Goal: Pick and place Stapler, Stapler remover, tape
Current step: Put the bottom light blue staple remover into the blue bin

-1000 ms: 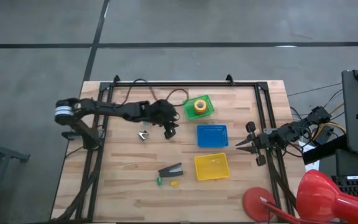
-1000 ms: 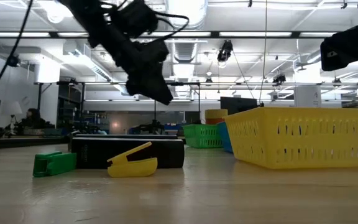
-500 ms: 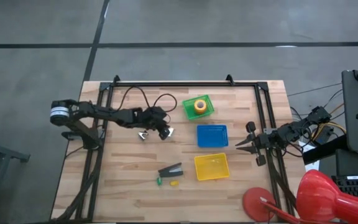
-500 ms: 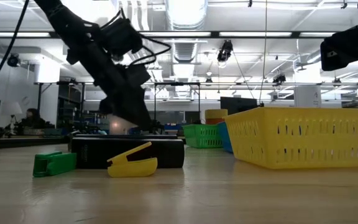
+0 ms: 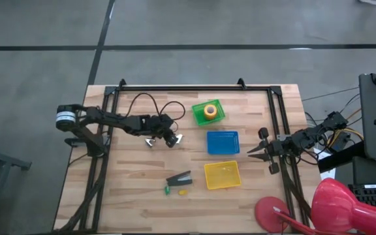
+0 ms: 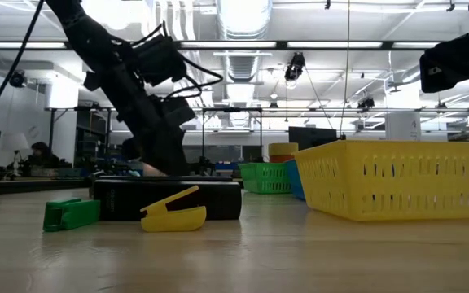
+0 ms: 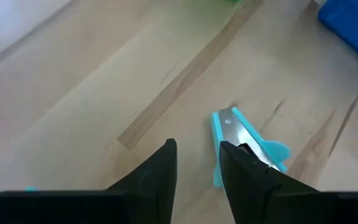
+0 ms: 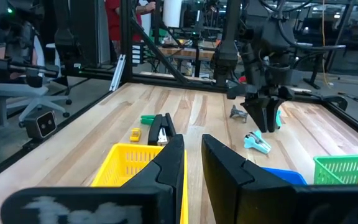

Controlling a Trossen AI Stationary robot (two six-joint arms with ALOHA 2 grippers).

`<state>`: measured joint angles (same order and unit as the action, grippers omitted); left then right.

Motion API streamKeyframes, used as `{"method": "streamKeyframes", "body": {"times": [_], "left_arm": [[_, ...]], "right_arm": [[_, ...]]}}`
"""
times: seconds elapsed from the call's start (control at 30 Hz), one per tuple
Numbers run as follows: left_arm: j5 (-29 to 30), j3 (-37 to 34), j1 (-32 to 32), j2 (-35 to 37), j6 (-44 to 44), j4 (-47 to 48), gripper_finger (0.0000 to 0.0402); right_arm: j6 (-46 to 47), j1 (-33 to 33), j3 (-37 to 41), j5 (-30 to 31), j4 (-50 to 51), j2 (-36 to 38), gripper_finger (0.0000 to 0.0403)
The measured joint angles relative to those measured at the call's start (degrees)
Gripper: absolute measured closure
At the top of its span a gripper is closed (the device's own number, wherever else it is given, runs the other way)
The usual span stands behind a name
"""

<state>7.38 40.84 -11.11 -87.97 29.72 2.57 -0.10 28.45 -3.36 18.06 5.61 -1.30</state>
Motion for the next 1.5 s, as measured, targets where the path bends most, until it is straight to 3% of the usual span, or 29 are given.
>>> {"method": "streamKeyframes", "body": {"times": [1.1, 1.5], "left_arm": [[3.58, -0.04, 6.72, -1.68, 3.45, -0.87, 0.03], [4.52, -0.04, 7.04, -2.44, 1.67, -1.11, 0.034]], "right_arm": [[-0.04, 0.02, 0.0, -0.01, 0.0, 0.0, 0.0351], [0.07, 0.02, 0.0, 0.0, 0.0, 0.02, 0.0351]]}}
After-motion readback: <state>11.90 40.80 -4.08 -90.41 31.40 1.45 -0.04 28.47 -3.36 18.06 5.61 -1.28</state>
